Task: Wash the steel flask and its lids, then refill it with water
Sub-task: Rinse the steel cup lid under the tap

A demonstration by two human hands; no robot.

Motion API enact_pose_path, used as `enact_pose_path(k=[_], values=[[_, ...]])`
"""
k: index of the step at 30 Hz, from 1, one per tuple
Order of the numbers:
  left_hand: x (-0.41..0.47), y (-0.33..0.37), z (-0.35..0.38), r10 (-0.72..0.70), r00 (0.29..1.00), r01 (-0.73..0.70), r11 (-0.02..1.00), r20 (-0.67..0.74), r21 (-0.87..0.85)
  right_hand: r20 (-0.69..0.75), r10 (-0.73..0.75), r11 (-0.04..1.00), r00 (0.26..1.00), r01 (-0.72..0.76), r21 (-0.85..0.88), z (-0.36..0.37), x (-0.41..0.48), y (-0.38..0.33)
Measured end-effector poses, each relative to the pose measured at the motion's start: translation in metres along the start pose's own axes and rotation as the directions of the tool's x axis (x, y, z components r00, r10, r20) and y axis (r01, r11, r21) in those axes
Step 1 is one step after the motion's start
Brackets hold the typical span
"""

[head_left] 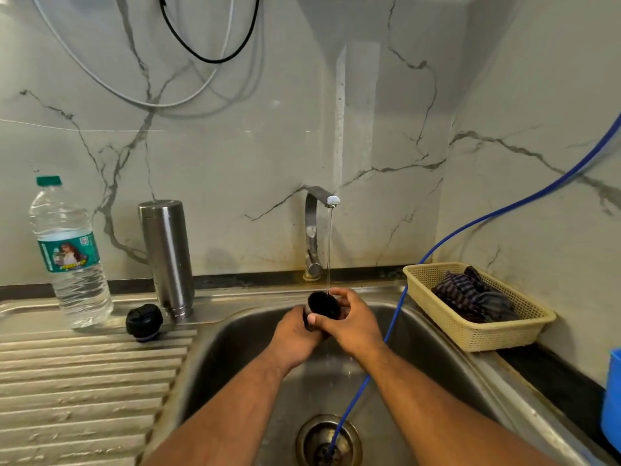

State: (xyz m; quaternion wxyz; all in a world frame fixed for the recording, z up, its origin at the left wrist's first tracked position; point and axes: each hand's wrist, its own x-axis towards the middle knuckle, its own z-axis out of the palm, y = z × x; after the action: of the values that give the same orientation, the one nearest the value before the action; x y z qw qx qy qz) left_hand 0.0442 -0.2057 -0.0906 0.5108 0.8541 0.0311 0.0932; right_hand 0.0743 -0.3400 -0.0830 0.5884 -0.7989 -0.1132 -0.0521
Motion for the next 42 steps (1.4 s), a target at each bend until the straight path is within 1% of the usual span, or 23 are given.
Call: enact_pose_path(k=[1,4,8,9,11,12,14,16,17,19,21,23,24,26,28,29,31,33,34,36,39,40,42], values=[[0.0,0.001,0.001,0.015,1.0,-0.016,0.999,-0.012,-0.03,-0.014,0.007,1.0,1.0,-0.007,0.013,0.0,0.0,-0.001],[-0.001,0.006,0.003,0.009,1.0,-0.013,0.981,-0.02,-0.192,-0.058,0.033,0.997,0.998,-0.029,0.067,0.001,0.002,-0.001],[0.001,0.007,0.005,0.076,0.995,-0.092,0.956,-0.07,-0.28,-0.021,0.092,0.981,0.996,-0.087,0.172,0.001,0.0,-0.004],[0.003,0.007,0.005,0.073,0.994,-0.095,0.943,-0.079,-0.32,-0.011,0.088,0.976,0.996,-0.084,0.198,0.0,-0.001,-0.006],[0.005,0.008,0.004,0.027,0.998,-0.05,0.899,-0.06,-0.434,0.014,0.038,0.971,0.999,-0.04,0.235,0.001,-0.001,-0.009],[0.004,0.011,0.004,-0.002,1.0,-0.012,0.87,-0.028,-0.493,0.031,0.005,0.973,0.999,-0.012,0.231,0.001,-0.001,-0.01],[0.001,0.017,0.004,-0.068,0.997,0.078,0.812,0.039,-0.579,0.056,-0.045,0.987,0.997,0.035,0.16,0.003,0.001,-0.007],[-0.001,0.021,0.003,-0.14,0.986,0.163,0.772,0.087,-0.614,0.065,-0.055,0.995,0.996,0.049,0.089,0.003,0.003,-0.003],[0.0,0.021,0.003,-0.153,0.982,0.187,0.757,0.109,-0.626,0.065,-0.058,0.996,0.996,0.053,0.066,0.003,0.003,0.0],[0.003,0.019,0.003,-0.133,0.984,0.179,0.709,0.12,-0.682,0.047,-0.057,0.998,0.997,0.055,0.042,0.003,0.004,0.003],[0.005,0.02,0.001,-0.104,0.99,0.141,0.66,0.095,-0.738,0.025,-0.061,0.997,0.998,0.06,0.058,0.002,0.004,0.0],[0.006,0.021,0.0,-0.091,0.992,0.125,0.643,0.087,-0.755,0.031,-0.084,0.992,0.996,0.081,0.092,-0.001,0.002,-0.003],[0.004,0.023,-0.001,-0.107,0.99,0.141,0.65,0.094,-0.746,0.05,-0.101,0.991,0.994,0.096,0.093,-0.003,0.002,-0.004],[0.002,0.022,-0.002,-0.166,0.977,0.214,0.68,0.137,-0.701,0.102,-0.117,0.992,0.988,0.111,0.065,-0.008,0.0,-0.002],[0.003,0.02,-0.003,-0.21,0.958,0.288,0.689,0.197,-0.665,0.104,-0.118,0.993,0.988,0.118,0.009,-0.009,0.001,0.002],[0.003,0.019,-0.003,-0.203,0.953,0.301,0.675,0.223,-0.674,0.081,-0.114,0.993,0.99,0.117,-0.03,-0.009,0.003,0.006],[0.004,0.02,-0.003,-0.145,0.956,0.289,0.607,0.254,-0.74,0.028,-0.102,0.991,0.994,0.104,-0.081,-0.008,0.006,0.009],[0.004,0.022,-0.006,-0.102,0.96,0.274,0.553,0.262,-0.787,0.005,-0.091,0.992,0.996,0.091,-0.085,-0.008,0.008,0.007],[0.004,0.023,-0.008,-0.097,0.963,0.263,0.546,0.251,-0.795,0.007,-0.102,0.992,0.995,0.102,-0.081,-0.009,0.007,0.006],[0.004,0.021,-0.012,-0.121,0.965,0.258,0.592,0.232,-0.763,0.048,-0.128,0.988,0.991,0.131,-0.075,-0.011,0.004,0.001],[0.003,0.015,-0.015,-0.191,0.95,0.309,0.676,0.247,-0.668,0.108,-0.143,0.985,0.984,0.152,-0.087,-0.01,0.001,0.0],[0.004,0.014,-0.014,-0.194,0.946,0.32,0.683,0.259,-0.657,0.107,-0.145,0.983,0.984,0.155,-0.094,-0.008,0.001,0.0],[0.005,0.015,-0.012,-0.153,0.951,0.303,0.633,0.268,-0.713,0.067,-0.136,0.985,0.988,0.142,-0.101,-0.007,0.003,0.001]])
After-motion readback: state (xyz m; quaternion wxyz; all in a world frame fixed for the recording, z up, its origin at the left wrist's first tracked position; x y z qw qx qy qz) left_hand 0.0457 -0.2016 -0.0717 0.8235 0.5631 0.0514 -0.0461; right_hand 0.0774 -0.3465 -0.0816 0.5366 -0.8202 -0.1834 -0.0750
